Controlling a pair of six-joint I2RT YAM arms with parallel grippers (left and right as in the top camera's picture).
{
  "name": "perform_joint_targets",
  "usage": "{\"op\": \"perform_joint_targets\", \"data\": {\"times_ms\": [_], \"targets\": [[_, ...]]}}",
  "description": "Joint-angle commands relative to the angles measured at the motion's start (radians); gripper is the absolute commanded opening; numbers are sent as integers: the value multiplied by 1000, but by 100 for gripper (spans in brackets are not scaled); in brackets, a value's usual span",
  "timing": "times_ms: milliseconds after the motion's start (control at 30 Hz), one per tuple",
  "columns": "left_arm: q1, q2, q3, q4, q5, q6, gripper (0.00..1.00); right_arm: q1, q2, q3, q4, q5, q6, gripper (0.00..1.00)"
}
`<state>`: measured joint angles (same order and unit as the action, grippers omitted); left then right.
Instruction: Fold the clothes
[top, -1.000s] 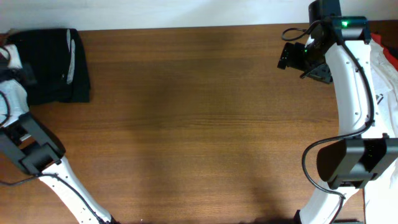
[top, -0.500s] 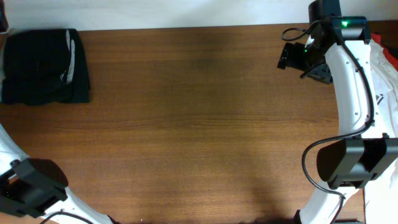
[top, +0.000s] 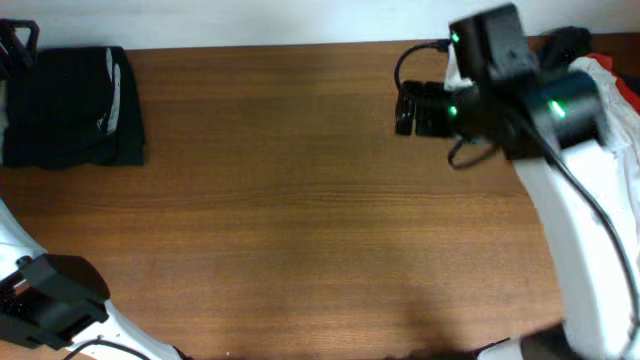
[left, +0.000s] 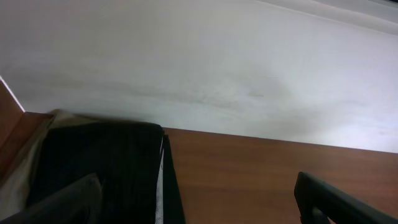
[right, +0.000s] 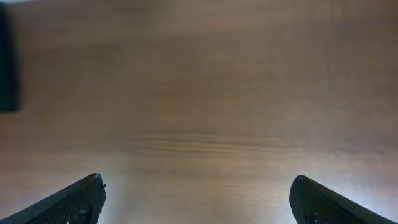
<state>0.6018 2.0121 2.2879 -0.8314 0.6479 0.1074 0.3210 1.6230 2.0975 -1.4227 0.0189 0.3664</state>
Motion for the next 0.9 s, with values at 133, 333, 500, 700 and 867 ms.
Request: {"op": "perform_joint_targets", "data": {"times_ms": [133, 333, 500, 700, 867], "targets": [[3, 9, -2, -2, 18, -6, 99, -2, -512, -509, 223, 97, 9, 99], [3, 9, -2, -2, 18, -6, 99, -39, -1174, -1113, 436, 195, 2, 99], [3, 9, -2, -2, 18, -6, 99, -166, -1523, -1532, 723, 176, 2, 99], [3, 9, -2, -2, 18, -6, 99, -166, -1601, -1855, 1181, 113, 10, 99], [3, 9, -2, -2, 18, -6, 99, -166, -1620, -1978, 1380, 116, 10, 99]]}}
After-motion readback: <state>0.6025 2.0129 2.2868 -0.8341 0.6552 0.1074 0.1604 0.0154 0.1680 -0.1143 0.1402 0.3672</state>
